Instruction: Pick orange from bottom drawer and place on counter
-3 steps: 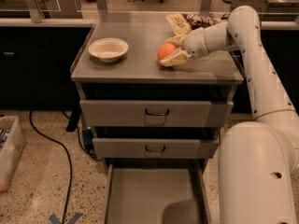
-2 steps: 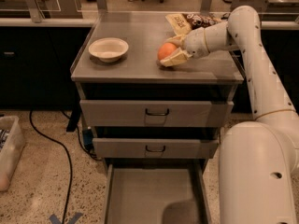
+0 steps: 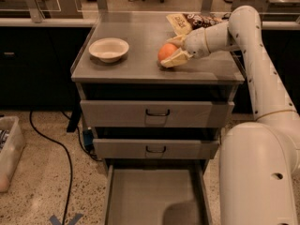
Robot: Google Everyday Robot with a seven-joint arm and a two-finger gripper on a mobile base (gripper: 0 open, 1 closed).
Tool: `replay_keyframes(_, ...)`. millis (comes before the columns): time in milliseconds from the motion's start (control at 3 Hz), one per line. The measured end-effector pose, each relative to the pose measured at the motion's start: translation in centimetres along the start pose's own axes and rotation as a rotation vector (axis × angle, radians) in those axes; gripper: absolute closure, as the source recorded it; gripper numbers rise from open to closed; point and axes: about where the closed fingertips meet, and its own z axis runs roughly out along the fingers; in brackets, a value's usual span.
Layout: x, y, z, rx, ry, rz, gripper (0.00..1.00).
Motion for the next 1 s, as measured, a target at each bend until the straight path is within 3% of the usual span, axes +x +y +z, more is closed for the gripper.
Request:
replay_keyframes(333,0.00,0.00,0.00,0.000,0.000,0.000,0.13)
replay_keyframes(667,0.00,0.00,0.01,0.000,0.000,0.000,0.00)
replay_keyframes(1000,0.00,0.00,0.01,0.000,0.000,0.000,0.00)
